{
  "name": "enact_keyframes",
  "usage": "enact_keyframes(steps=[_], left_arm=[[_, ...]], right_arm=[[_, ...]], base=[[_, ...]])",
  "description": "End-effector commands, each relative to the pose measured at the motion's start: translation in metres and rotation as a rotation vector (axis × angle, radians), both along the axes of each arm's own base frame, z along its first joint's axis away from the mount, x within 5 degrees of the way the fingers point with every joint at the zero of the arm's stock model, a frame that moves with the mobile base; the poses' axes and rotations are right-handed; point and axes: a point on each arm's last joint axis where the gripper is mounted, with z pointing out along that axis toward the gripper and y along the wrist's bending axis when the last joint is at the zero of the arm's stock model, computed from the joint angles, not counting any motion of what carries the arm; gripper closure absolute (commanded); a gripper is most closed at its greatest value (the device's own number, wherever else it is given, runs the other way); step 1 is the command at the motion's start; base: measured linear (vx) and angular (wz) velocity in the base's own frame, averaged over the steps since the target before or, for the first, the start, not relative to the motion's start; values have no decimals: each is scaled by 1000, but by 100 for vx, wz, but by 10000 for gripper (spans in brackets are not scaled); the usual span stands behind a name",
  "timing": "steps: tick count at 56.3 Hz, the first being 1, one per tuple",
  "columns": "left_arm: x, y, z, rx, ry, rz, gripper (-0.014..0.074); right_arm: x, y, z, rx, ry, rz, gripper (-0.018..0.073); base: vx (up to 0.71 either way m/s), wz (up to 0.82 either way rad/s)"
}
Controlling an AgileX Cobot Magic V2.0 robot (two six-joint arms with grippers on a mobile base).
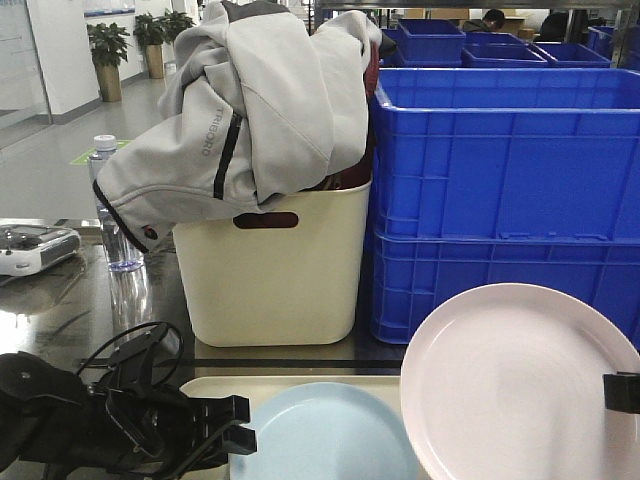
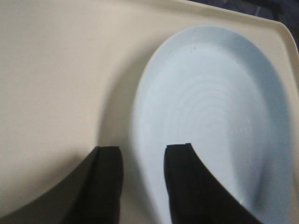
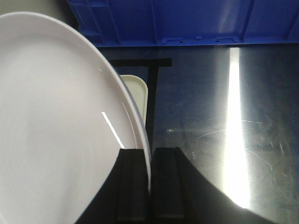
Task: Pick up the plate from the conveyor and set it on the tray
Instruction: 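Lower the light blue plate onto the cream tray and open left gripper, then lower the pink plate onto the blue plate and open right gripper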
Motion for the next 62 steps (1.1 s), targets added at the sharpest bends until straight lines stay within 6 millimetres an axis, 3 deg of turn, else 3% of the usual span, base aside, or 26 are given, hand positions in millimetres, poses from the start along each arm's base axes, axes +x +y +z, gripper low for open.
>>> enact_keyframes(steps=[1,9,19,25,29,39,51,62], left_arm=[[-1,-3,27,-58,-67,3,145],[-4,-4,46,-65,-127,-42,106],[-22,2,89,-46,-319,-91,116],[-40,12,118,5,-457,-90,168],[-55,21,138,37,-549,-60,251],[-97,44,184,94,-764,30,605],[-125,57,202,116,-835,79,601],[-124,58,198,140,-801,75,599]], right_arm=[[1,0,18,29,-122,-13,569],[2,2,20,73,-129,-10,569],[13,9,12,158,-86,11,569],[29,15,1,198,-36,39,569],[41,19,-9,223,-4,55,569],[74,38,-24,259,67,125,569],[112,79,-35,273,142,212,569],[131,88,-59,262,205,212,569]], base=[[0,0],[0,0],[0,0],[0,0],[0,0],[0,0],[0,0],[0,0]])
